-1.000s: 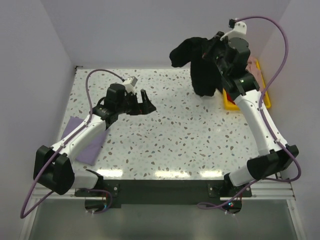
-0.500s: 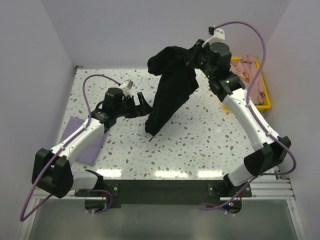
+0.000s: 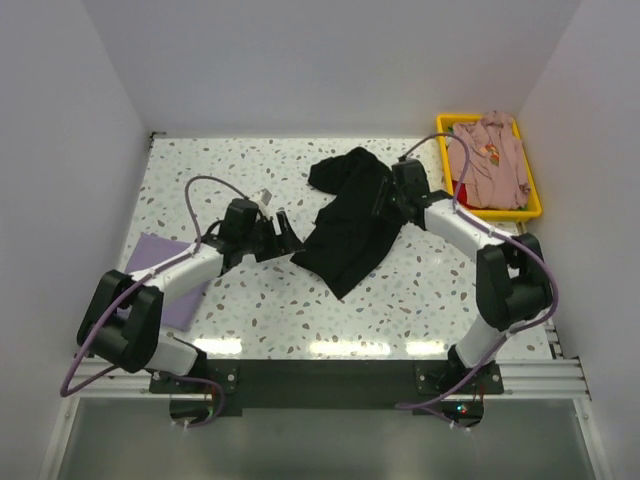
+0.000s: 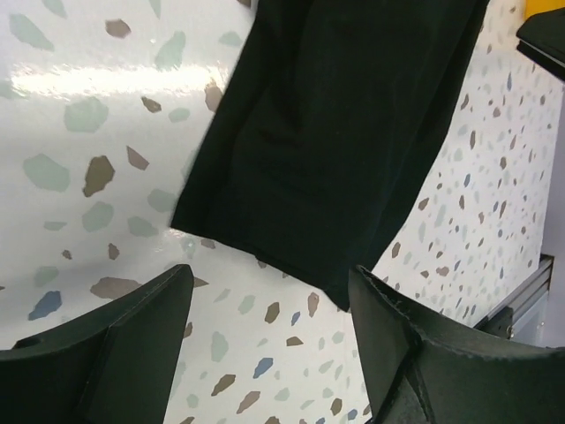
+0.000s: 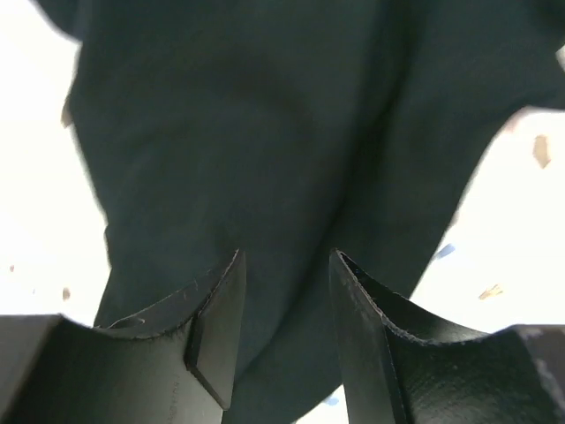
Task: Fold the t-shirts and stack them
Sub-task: Flatten the tshirt out
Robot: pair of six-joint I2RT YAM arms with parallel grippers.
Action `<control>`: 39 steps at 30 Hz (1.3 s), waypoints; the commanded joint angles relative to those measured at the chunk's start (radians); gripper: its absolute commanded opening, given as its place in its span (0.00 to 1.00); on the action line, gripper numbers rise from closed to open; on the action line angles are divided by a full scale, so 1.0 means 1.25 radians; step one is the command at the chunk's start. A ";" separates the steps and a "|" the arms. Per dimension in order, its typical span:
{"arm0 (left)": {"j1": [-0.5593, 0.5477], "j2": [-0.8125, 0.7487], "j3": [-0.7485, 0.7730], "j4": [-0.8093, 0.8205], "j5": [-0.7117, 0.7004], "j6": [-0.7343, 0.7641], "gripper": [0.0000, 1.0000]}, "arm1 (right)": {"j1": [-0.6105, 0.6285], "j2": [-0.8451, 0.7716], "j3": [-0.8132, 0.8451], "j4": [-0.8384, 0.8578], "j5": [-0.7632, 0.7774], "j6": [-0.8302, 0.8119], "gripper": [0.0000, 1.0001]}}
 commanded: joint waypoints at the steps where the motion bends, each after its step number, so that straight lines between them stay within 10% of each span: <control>1: -0.041 0.030 0.002 0.079 -0.021 -0.002 0.75 | 0.056 -0.099 -0.044 0.046 0.063 -0.021 0.47; 18: -0.313 0.205 0.302 -0.209 -0.437 0.141 0.68 | -0.067 0.010 -0.012 0.056 0.101 -0.021 0.56; 34: -0.343 0.397 0.430 -0.268 -0.383 0.200 0.66 | -0.132 0.213 0.146 0.072 0.085 -0.012 0.55; 39: -0.333 0.413 0.457 -0.309 -0.429 0.198 0.30 | -0.132 0.234 0.146 0.075 0.073 -0.002 0.32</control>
